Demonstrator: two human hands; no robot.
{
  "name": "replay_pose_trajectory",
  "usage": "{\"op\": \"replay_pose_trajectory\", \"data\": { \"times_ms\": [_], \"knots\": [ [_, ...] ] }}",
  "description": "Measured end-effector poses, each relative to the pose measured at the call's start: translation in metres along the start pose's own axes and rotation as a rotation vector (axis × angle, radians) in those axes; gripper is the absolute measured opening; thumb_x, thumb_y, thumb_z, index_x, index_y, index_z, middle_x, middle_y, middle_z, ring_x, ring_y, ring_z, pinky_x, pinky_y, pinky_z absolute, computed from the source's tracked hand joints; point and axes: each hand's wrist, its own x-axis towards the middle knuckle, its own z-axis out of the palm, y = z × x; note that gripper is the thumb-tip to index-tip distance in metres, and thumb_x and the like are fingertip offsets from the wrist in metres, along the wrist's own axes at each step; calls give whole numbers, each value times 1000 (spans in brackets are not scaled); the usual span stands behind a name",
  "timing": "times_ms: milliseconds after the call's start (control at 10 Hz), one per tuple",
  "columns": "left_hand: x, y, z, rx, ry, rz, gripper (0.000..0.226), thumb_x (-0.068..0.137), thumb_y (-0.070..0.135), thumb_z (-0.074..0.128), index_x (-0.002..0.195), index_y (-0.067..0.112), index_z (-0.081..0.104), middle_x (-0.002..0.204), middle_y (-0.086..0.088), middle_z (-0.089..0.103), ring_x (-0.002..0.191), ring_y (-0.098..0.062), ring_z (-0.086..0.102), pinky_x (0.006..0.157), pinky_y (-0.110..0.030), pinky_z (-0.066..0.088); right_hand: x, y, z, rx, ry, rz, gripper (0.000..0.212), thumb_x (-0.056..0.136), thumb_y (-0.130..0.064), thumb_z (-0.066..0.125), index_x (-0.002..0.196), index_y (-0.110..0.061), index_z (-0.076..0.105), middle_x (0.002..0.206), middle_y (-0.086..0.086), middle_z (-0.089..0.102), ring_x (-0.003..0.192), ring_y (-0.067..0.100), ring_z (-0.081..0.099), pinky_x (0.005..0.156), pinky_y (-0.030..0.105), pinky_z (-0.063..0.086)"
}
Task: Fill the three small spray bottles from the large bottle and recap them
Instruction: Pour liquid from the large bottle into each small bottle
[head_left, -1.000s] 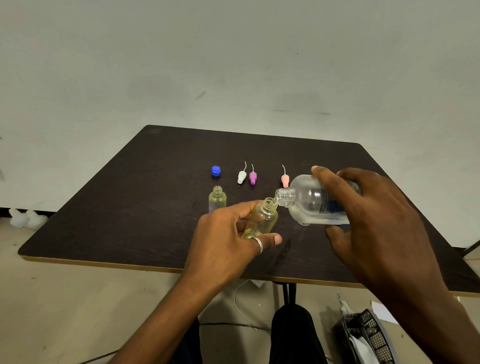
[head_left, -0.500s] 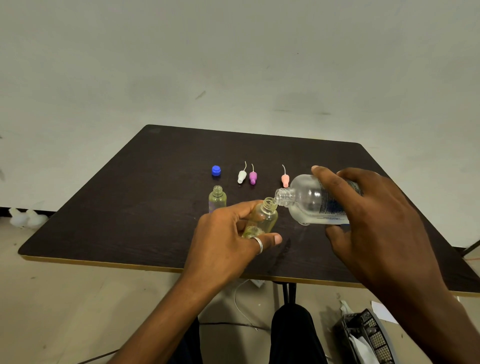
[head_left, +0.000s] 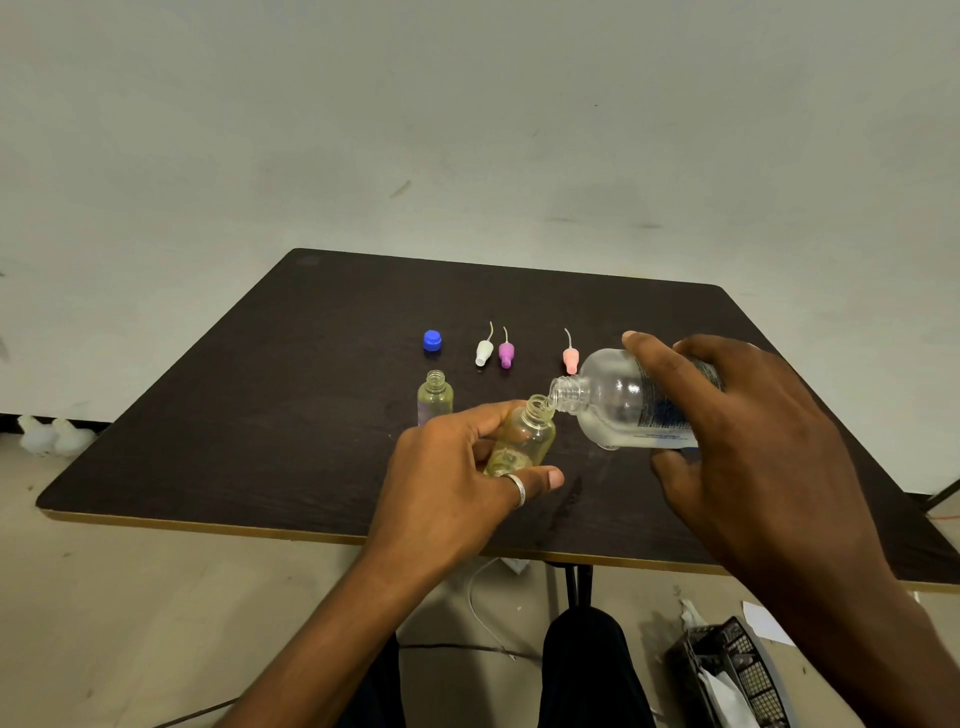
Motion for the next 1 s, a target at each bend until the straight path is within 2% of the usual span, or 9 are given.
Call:
{"op": "replay_pose_trajectory", "data": {
  "times_ms": [200,600,1000],
  "knots": [
    [1,-1,0,1,2,4,51,71,34,87,117,40,68,89,25,73,84,13,67,78,-8,53,0,0,1,-1,5,-1,90,57,-17,88,139,-18,51,122,18,59,111,38,54,82,45,51],
    [0,-2,0,0,3,14,50,71,33,87,116,40,69,89,26,72,85,15,66,76,-4,50,0,0,1,0,8,-2,90,57,-18,89,138,-17,52,121,18,60,110,39,55,82,46,52],
    [0,-2,1,-10,2,6,49,70,32,88,114,42,69,88,26,73,85,13,67,78,-9,53,0,-1,0,-9,13,-7,89,56,-17,88,138,-18,52,121,18,60,110,39,55,82,45,51]
  ]
}}
